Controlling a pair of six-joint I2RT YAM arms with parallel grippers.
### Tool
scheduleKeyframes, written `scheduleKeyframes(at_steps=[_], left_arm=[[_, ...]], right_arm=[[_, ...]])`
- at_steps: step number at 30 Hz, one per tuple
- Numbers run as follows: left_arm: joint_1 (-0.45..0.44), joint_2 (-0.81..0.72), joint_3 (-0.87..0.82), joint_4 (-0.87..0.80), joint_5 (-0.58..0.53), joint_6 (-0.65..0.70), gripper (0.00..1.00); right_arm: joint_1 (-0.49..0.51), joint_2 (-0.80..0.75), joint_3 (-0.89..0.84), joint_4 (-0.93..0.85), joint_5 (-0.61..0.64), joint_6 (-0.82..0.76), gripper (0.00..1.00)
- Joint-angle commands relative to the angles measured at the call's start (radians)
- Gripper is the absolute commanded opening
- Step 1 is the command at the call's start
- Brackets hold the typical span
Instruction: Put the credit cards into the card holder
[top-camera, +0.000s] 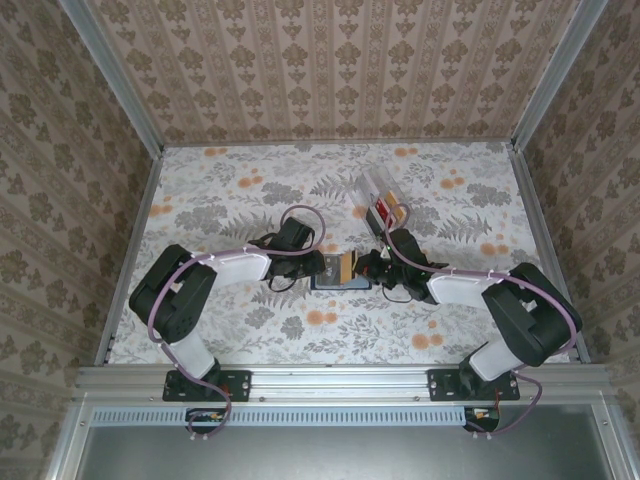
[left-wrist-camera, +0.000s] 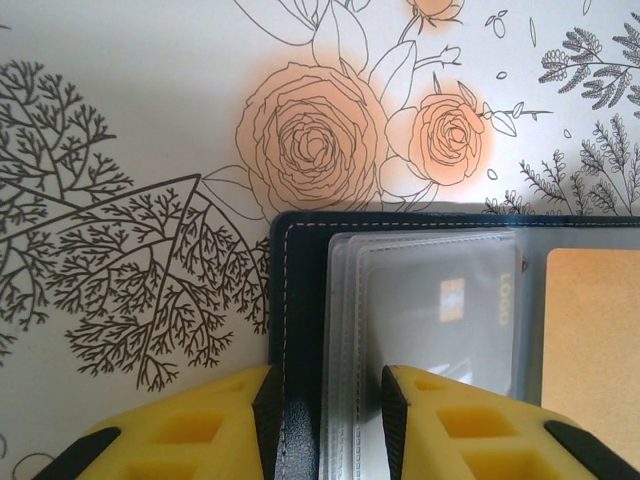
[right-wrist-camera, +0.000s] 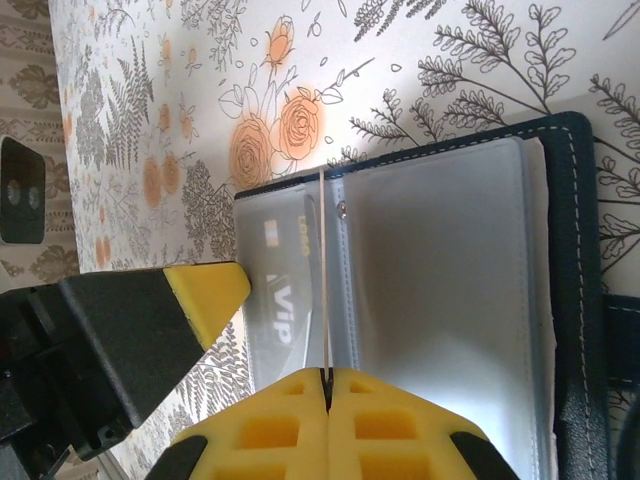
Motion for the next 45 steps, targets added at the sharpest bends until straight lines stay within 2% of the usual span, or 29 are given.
scheduleKeyframes(at_steps=[1, 8, 19, 29, 45], left_arm=[[-0.008, 0.025, 0.009, -0.041, 0.008, 0.000, 0.35], [-0.006, 0.028, 0.010, -0.038, 0.011, -0.004, 0.35], [-0.007, 0.027, 0.017, -0.044, 0.011, -0.005, 0.35], [-0.007, 0.027, 0.024, -0.049, 0.013, -0.004, 0.35], [-0.007, 0.025, 0.020, -0.044, 0.015, -0.008, 0.35]], right_arm=[[0.006, 0.031, 0.008, 0.023, -0.022, 0.011, 0.00], [0.011, 0.065, 0.002, 0.065, -0.039, 0.027, 0.00], [0.011, -0.029, 0.022, -0.026, 0.009, -0.010, 0.00], [0.020, 0.059, 0.019, 0.069, -0.039, 0.022, 0.00], [0.037, 0.138, 0.020, 0.091, -0.066, 0.032, 0.00]])
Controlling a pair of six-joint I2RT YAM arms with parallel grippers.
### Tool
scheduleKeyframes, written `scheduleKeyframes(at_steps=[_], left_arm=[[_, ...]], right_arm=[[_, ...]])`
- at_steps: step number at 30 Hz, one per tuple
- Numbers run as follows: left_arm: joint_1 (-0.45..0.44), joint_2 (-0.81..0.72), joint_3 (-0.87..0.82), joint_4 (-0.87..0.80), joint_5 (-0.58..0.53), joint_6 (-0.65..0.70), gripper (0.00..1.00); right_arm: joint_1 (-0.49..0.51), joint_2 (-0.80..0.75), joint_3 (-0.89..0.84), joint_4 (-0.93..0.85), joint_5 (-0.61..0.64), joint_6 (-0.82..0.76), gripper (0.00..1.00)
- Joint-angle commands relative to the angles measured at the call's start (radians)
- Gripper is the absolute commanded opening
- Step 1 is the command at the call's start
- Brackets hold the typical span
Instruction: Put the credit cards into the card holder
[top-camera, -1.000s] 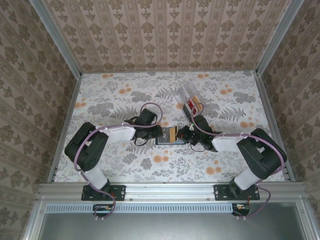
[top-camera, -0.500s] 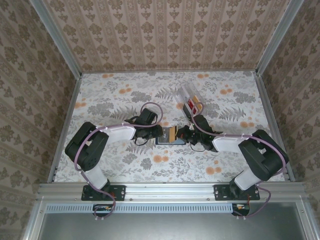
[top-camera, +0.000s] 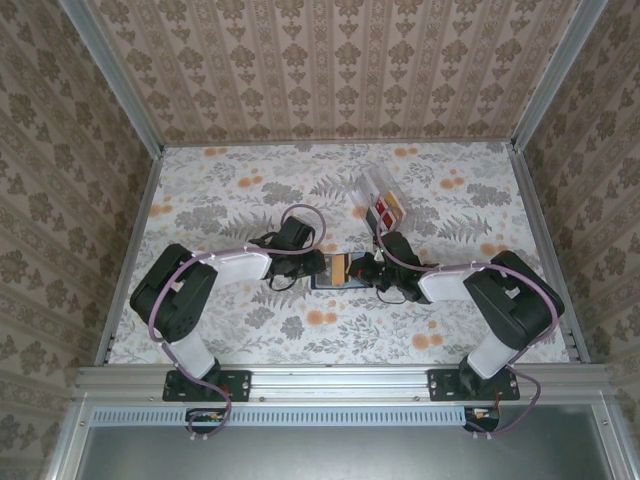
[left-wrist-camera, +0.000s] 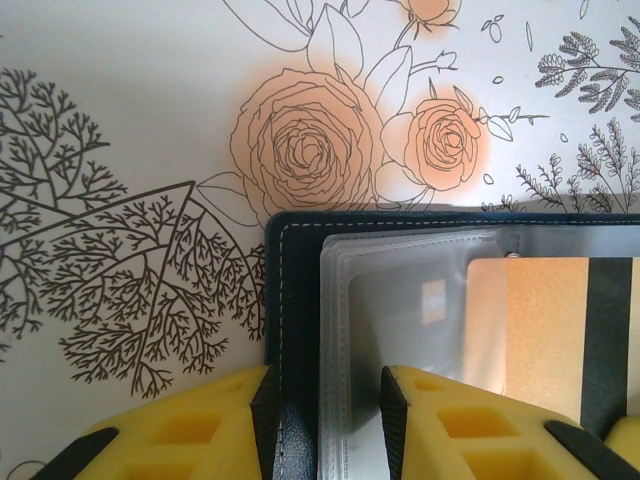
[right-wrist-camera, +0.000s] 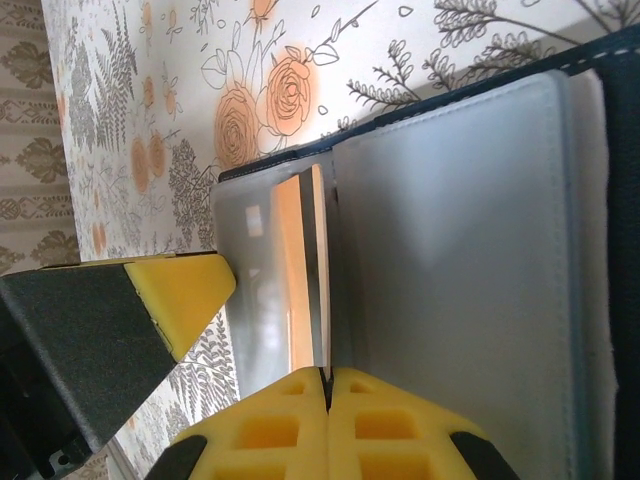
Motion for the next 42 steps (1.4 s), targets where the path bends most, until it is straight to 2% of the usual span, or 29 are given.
scheduleKeyframes(at_steps=[1, 12, 19, 28, 32, 42], left_arm=[[-0.007, 0.020, 0.009, -0.039, 0.013, -0.008, 0.35], [-0.007, 0.025, 0.017, -0.039, 0.017, -0.006, 0.36], [-0.005, 0.021, 0.017, -0.037, 0.010, -0.006, 0.37], [0.001, 0.024, 0.020, -0.037, 0.004, -0.006, 0.37], [0.005, 0.026, 0.020, -0.033, 0.008, -0.006, 0.36], [0.016, 0.023, 0.024, -0.025, 0.022, -0.003, 0.36]], right_arm=[[0.014, 0.029, 0.014, -0.017, -0.029, 0.002, 0.00], [0.034, 0.120, 0.093, -0.002, -0.084, -0.008, 0.00], [0.036, 0.131, 0.144, -0.088, -0.093, -0.053, 0.01], [0.031, 0.061, 0.228, -0.361, -0.005, -0.167, 0.23], [0.029, 0.041, 0.262, -0.433, 0.026, -0.197, 0.29], [0.028, 0.128, 0.356, -0.499, 0.033, -0.219, 0.20]])
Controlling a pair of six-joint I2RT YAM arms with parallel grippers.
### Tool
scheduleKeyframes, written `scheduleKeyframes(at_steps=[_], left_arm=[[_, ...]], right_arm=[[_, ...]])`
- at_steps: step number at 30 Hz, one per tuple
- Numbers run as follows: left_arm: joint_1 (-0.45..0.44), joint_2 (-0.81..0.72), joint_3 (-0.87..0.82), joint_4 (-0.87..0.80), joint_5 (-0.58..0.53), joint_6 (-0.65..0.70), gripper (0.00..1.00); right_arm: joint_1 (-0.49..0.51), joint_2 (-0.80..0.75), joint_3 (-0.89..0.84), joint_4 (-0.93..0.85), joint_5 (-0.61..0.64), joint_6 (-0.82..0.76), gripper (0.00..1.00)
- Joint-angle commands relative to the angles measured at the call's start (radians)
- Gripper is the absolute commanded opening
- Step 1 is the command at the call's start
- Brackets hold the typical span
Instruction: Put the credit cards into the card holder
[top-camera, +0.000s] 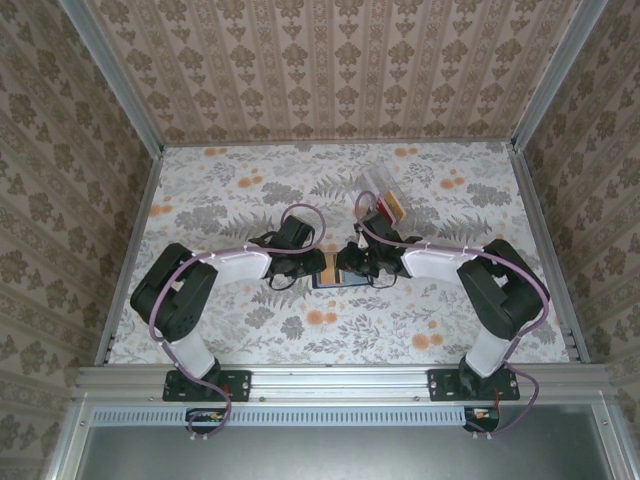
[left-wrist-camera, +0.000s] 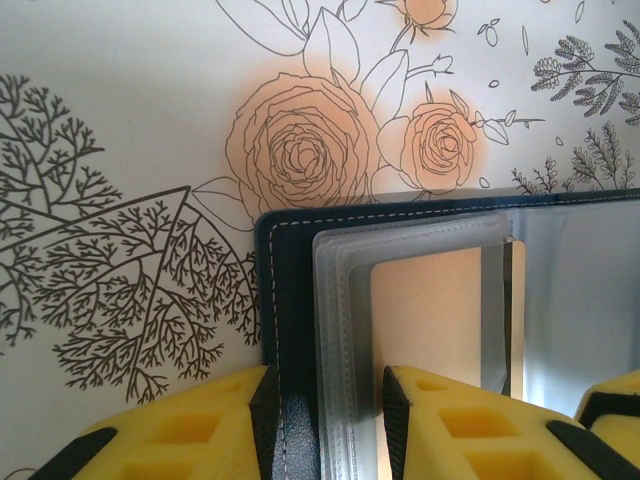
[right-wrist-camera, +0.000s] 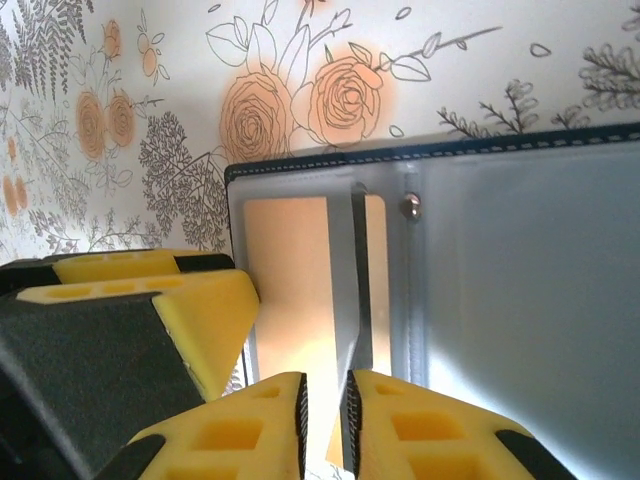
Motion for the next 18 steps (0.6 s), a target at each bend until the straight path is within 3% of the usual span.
scheduleKeyframes(at_steps=[1, 18], left_arm=[[0.009, 0.019, 0.019, -0.026, 0.011, -0.003, 0.36], [0.011, 0.023, 0.014, -0.012, 0.024, -0.005, 0.37]], right_arm=[[0.004, 0.040, 0.035, -0.063, 0.023, -0.017, 0.20], [0.002, 0.071, 0.089, -0.066, -0.030, -0.023, 0.17]])
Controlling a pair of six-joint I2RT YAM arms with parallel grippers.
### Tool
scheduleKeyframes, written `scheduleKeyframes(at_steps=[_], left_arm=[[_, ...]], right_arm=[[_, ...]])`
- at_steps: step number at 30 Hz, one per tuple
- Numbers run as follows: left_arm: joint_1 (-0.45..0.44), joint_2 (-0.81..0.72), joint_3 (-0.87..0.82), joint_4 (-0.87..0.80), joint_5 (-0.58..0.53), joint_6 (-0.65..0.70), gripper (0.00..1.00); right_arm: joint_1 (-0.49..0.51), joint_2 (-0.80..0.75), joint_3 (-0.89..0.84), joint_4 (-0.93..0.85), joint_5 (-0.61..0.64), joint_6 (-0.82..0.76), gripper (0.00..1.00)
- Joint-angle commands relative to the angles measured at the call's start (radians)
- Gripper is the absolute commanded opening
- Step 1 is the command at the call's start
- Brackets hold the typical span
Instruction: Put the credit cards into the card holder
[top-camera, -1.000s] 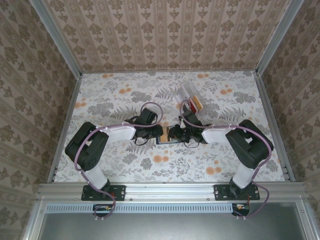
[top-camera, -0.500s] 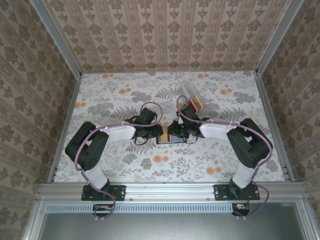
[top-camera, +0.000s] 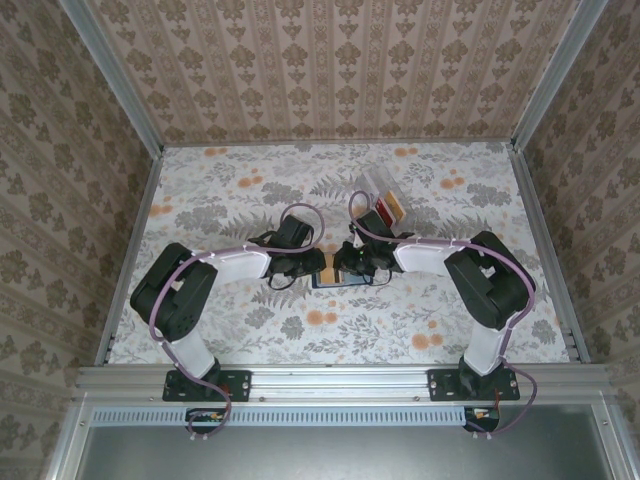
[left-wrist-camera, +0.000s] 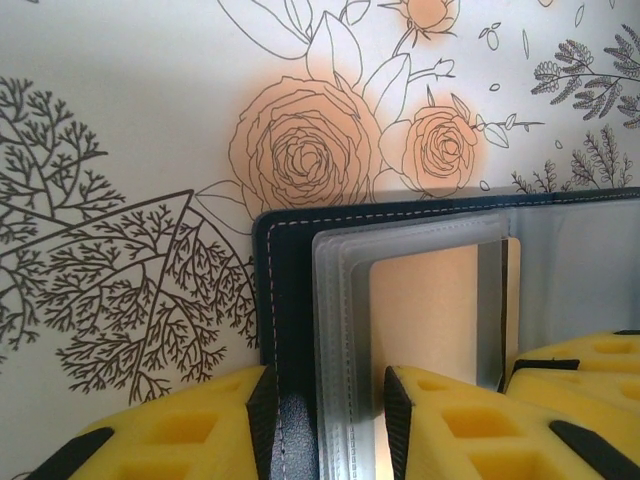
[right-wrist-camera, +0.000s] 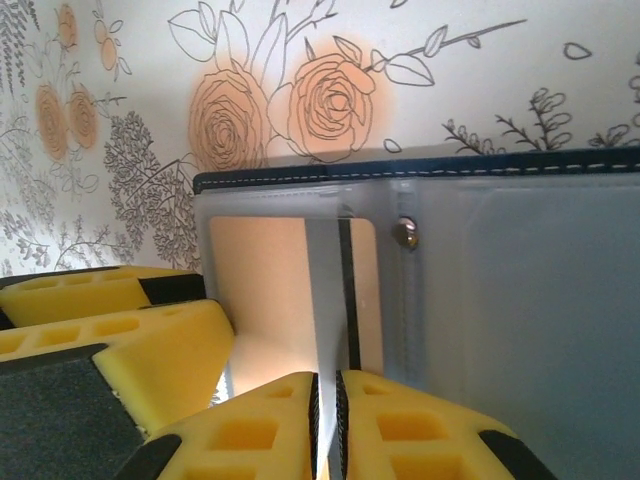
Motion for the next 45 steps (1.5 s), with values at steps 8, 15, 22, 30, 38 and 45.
scheduleKeyframes(at_steps=[8, 15, 22, 30, 38, 45], left_arm=[[0.011, 0.005, 0.012, -0.014, 0.012, -0.008, 0.44], [0.022, 0.023, 0.010, 0.013, 0.050, -0.023, 0.51], [0.027, 0.036, 0.007, 0.021, 0.072, -0.023, 0.53], [0.033, 0.058, 0.016, 0.071, 0.156, -0.037, 0.54], [0.036, 0.012, 0.011, 0.121, 0.190, -0.083, 0.51], [0.037, -0.038, 0.005, 0.167, 0.215, -0.113, 0.50]], right_arm=[[-0.005, -0.165, 0.130, -0.472, 0.355, -0.143, 0.32], [-0.018, -0.098, 0.190, -0.625, 0.460, -0.194, 0.43], [-0.020, -0.009, 0.213, -0.626, 0.449, -0.191, 0.42], [-0.025, 0.028, 0.204, -0.577, 0.389, -0.200, 0.24], [-0.029, 0.022, 0.187, -0.546, 0.355, -0.200, 0.13], [-0.030, 0.017, 0.167, -0.502, 0.319, -0.188, 0.07]])
